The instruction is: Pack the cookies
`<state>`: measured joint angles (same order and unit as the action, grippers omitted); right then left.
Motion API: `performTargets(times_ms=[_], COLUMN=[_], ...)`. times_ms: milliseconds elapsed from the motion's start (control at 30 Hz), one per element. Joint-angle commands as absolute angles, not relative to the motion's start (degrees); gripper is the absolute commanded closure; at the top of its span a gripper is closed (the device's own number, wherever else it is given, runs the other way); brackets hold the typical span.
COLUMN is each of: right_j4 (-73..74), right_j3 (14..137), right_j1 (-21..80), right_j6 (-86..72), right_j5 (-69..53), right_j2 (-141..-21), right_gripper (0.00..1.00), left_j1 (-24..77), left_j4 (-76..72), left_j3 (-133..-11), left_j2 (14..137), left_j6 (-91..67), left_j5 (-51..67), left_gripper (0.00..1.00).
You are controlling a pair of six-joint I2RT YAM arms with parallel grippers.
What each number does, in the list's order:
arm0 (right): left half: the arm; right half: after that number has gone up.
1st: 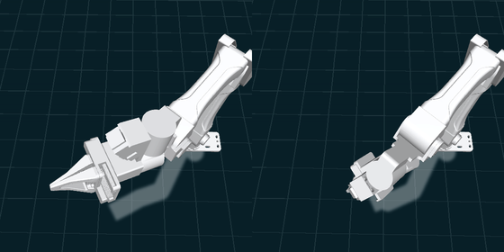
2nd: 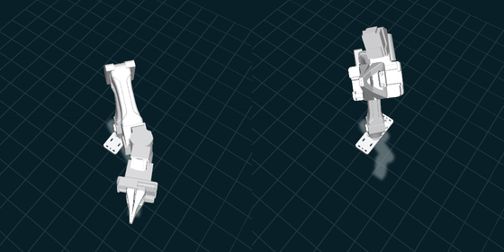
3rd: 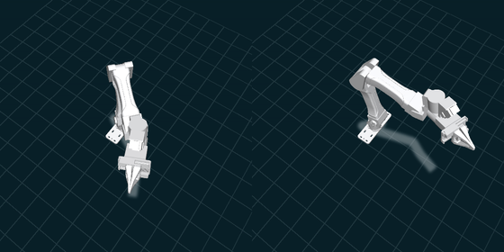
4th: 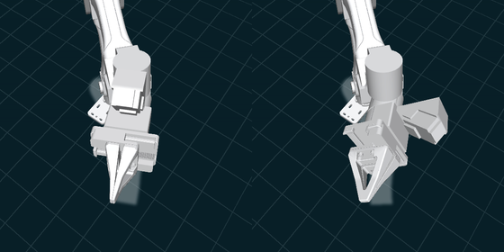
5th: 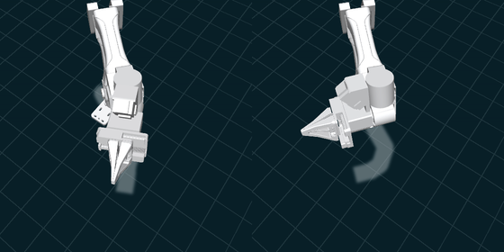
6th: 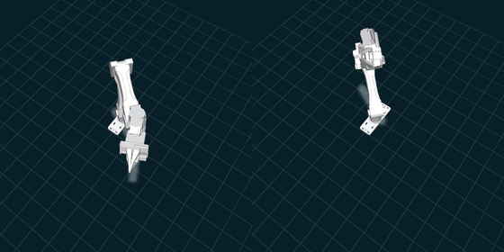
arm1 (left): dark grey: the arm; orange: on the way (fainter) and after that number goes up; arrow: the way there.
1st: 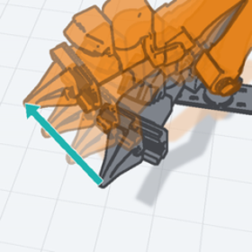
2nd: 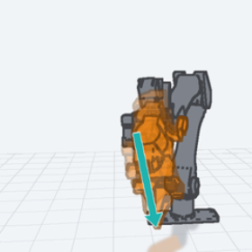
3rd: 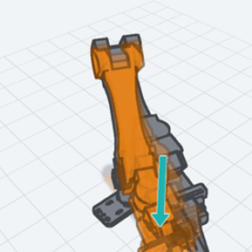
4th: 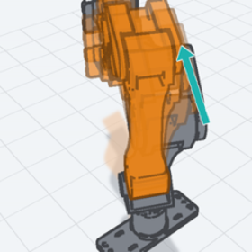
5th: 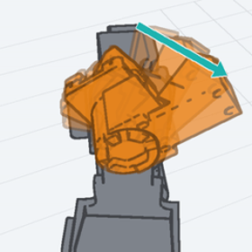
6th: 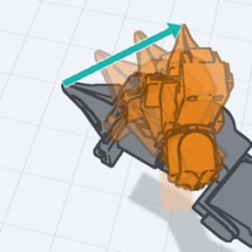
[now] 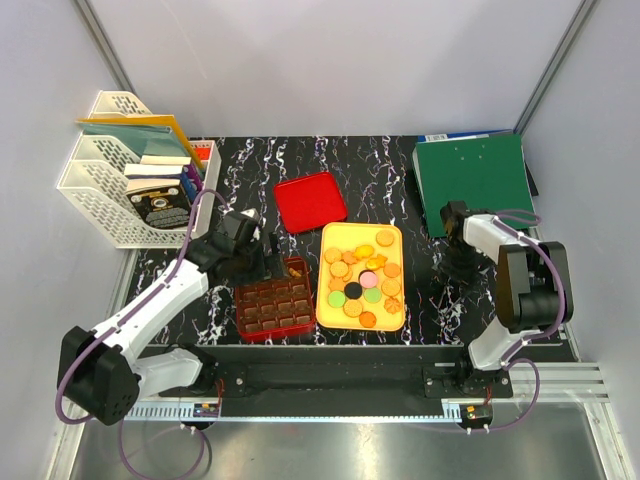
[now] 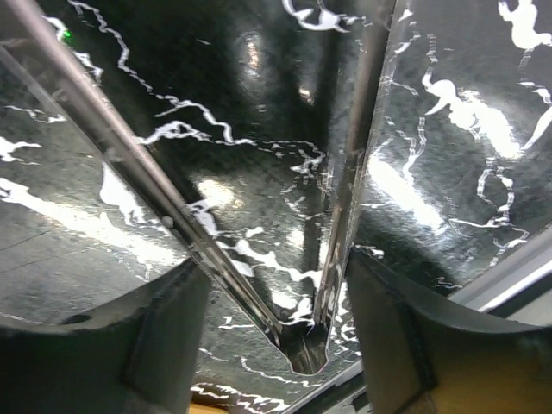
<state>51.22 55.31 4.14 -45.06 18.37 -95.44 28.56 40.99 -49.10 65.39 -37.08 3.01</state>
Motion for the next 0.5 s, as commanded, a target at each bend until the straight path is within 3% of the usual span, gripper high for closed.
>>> performTargets(times_ms=[0,233,400,433,467], right_j4=[45.5,45.8,45.8,45.8,45.9], right_j3=[52.3,52.2,51.9,51.9,51.9], right_j1=[2.8,1.9,1.9,1.9,1.9], right_j6=[-44.2,-44.3,-44.6,-44.6,-44.6], right_j5=[17.4,17.5,18.0,17.9,17.7], right_j2=[-101.1,-101.0,-100.3,-100.3,-100.5], right_gripper=[0.34,0.53,0.58,0.7,0.75], left_j1=[28.6,28.7,28.7,28.7,28.7], left_j4=[39.4,39.5,39.5,39.5,39.5], left_j3=[-49.4,-49.9,-49.9,-49.9,-50.0], left_j2=[65.9,66.4,66.4,66.4,66.4], left_j6=[-36.0,-36.2,-36.1,-36.1,-36.2], left_j5=[4.0,3.4,3.3,3.2,3.1], left_gripper=[0.01,0.01,0.01,0.01,0.01])
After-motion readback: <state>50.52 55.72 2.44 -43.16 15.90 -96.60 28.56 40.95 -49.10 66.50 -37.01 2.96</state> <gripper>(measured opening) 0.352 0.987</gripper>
